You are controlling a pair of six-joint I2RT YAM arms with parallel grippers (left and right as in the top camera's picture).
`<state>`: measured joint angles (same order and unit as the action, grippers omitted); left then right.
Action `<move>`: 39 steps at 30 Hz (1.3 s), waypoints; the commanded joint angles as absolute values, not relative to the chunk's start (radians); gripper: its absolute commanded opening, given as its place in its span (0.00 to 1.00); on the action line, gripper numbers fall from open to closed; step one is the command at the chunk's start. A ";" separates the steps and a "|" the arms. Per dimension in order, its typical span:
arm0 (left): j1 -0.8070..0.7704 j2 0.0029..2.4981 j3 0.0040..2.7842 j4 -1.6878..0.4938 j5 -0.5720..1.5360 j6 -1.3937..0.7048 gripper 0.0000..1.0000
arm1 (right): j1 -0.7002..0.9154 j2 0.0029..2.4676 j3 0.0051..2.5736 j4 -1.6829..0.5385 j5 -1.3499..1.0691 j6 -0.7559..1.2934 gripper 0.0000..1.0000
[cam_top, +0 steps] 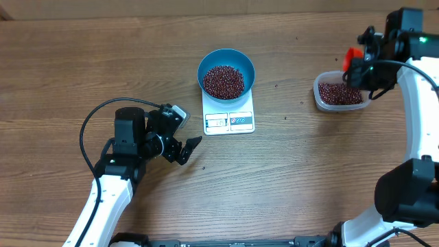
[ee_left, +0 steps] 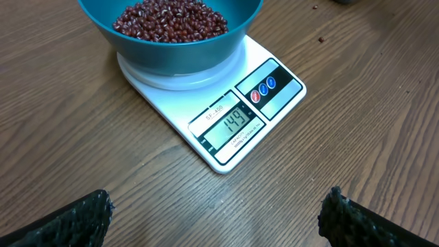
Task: Scoop item into bowl and weigh 150g on scale
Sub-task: 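Lift the empty scoop back toward the bean tub, then dip the red scoop into the tub for a few beans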
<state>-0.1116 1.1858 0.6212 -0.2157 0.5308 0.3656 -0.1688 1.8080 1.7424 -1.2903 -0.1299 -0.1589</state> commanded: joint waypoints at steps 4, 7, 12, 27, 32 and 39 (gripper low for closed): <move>-0.118 1.189 0.624 -0.213 0.539 0.355 1.00 | -0.171 1.794 1.613 -1.227 -0.132 -0.164 0.04; -0.118 1.189 0.624 -0.213 0.539 0.355 0.99 | -0.171 1.794 1.558 -1.180 -0.128 -0.164 0.04; -0.118 1.189 0.624 -0.213 0.539 0.355 1.00 | -0.171 1.798 1.464 -1.080 -0.124 -0.164 0.04; -0.118 1.189 0.624 -0.213 0.539 0.355 1.00 | -0.171 1.823 1.342 -0.908 -0.121 -0.157 0.04; -0.118 1.189 0.624 -0.213 0.539 0.355 0.99 | -0.171 1.857 1.342 -0.906 -0.121 -0.157 0.04; -0.118 1.189 0.624 -0.213 0.539 0.355 1.00 | -0.170 1.865 1.342 -0.906 -0.126 -0.157 0.04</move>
